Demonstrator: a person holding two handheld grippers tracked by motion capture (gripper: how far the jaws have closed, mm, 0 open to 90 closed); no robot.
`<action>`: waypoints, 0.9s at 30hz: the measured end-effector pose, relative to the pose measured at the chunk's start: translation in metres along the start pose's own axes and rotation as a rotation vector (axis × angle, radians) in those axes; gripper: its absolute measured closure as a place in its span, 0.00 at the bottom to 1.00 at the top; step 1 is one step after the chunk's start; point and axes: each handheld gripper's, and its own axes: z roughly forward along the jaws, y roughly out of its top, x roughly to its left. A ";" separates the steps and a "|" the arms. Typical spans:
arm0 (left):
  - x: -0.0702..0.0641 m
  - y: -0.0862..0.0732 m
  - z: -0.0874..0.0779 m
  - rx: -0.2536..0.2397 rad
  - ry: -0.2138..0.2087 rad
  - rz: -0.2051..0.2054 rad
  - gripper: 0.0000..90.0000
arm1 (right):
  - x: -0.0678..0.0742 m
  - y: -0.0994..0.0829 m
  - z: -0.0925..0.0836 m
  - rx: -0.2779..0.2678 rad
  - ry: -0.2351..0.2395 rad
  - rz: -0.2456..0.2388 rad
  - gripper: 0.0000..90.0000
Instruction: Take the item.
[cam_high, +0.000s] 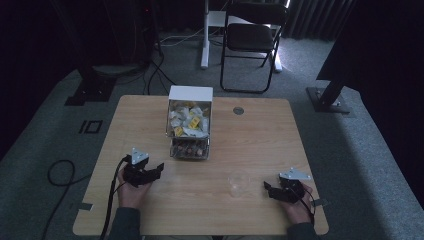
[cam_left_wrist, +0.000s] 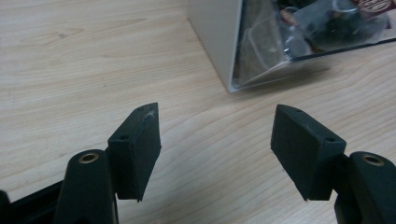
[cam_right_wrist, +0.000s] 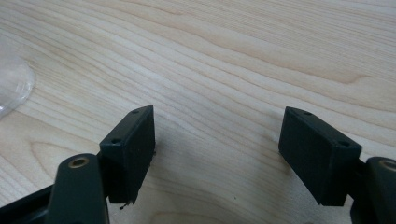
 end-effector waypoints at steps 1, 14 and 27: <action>-0.001 0.001 0.000 0.000 -0.001 0.007 0.38 | 0.000 0.000 0.000 0.000 0.000 0.000 0.30; -0.018 0.013 0.000 -0.014 -0.036 0.044 0.43 | 0.000 0.000 0.000 0.001 0.000 -0.001 0.30; -0.029 0.022 0.001 -0.040 -0.090 0.053 0.46 | 0.000 0.000 0.000 0.001 0.003 -0.003 0.29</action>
